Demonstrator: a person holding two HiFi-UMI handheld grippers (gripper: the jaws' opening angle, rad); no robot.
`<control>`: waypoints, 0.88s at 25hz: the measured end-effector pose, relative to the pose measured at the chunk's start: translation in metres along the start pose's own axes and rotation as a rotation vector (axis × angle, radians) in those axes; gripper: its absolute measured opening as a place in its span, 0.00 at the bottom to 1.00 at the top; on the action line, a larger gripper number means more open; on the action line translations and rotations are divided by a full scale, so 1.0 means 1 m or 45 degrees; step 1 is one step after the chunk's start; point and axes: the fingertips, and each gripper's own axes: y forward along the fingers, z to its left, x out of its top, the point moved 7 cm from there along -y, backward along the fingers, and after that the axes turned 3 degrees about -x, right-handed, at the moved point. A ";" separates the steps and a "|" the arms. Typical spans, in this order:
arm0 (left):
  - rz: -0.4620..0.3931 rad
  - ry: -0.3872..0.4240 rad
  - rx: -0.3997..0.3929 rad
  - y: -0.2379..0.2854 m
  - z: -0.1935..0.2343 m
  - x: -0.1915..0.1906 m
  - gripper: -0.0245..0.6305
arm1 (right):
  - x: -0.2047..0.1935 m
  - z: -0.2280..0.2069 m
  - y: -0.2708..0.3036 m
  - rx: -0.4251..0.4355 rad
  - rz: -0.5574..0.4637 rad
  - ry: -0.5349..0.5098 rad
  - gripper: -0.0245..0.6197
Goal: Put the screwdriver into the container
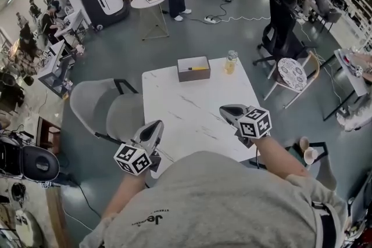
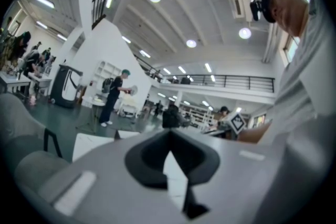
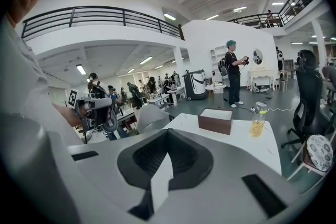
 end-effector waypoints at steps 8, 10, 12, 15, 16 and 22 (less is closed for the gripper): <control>-0.014 -0.006 0.006 0.005 -0.002 0.001 0.04 | 0.001 -0.007 -0.001 0.002 0.019 -0.013 0.05; -0.013 -0.009 0.008 0.006 -0.002 0.000 0.04 | 0.000 -0.008 -0.002 0.001 0.024 -0.012 0.05; -0.013 -0.012 0.011 0.006 -0.003 -0.002 0.04 | -0.001 -0.009 -0.003 0.001 0.028 -0.015 0.05; -0.010 -0.013 0.011 0.005 -0.004 -0.002 0.04 | -0.001 -0.009 -0.004 0.003 0.032 -0.018 0.05; -0.009 -0.013 0.010 0.005 -0.004 -0.001 0.04 | -0.001 -0.009 -0.005 0.003 0.033 -0.018 0.05; -0.008 -0.010 0.003 0.008 -0.008 0.002 0.04 | 0.001 -0.009 -0.008 0.011 0.039 -0.030 0.05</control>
